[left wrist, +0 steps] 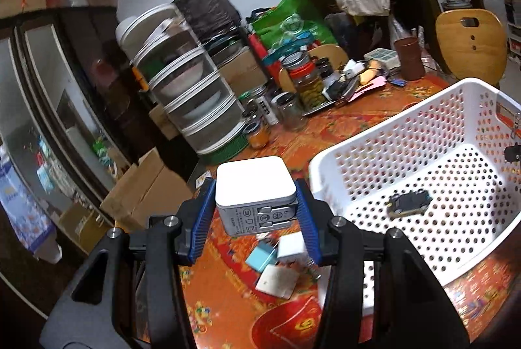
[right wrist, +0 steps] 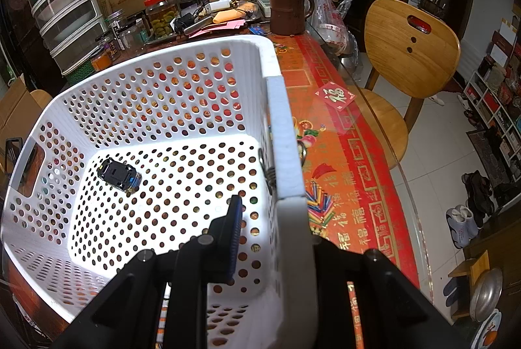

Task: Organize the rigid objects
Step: 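Carry the white charger with the left tool into the basket and release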

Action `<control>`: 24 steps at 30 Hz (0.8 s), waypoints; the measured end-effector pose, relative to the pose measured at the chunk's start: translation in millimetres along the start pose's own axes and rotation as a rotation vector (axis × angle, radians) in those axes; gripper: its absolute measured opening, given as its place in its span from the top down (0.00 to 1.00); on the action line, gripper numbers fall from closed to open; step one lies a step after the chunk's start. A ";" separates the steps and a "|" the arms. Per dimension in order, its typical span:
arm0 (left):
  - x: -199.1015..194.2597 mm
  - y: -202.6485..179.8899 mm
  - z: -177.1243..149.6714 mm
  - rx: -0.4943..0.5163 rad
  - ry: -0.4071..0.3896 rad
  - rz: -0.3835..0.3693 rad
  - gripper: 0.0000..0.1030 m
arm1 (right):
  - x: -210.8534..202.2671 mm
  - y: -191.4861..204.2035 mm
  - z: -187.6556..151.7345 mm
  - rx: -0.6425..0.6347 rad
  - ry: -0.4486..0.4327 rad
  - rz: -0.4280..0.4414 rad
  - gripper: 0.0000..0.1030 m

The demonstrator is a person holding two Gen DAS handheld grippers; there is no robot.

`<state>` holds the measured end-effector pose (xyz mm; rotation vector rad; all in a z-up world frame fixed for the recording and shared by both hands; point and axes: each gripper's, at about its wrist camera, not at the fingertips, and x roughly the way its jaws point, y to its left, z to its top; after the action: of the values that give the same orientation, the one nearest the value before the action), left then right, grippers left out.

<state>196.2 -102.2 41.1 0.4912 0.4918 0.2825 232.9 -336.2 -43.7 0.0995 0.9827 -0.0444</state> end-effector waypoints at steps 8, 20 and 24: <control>21.7 -54.7 13.2 0.089 0.048 -0.080 0.56 | -0.1 -0.2 0.6 0.001 0.000 0.001 0.81; 57.5 -95.2 -3.2 0.157 0.139 -0.136 0.57 | 0.2 0.5 0.5 0.001 0.000 0.001 0.81; 60.1 -97.2 -6.1 0.173 0.131 -0.131 0.54 | 0.3 0.4 0.9 0.001 0.001 0.001 0.81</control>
<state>257.7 -159.8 -36.3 0.6078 0.6769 0.1468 233.8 -335.8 -43.4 0.1009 0.9835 -0.0442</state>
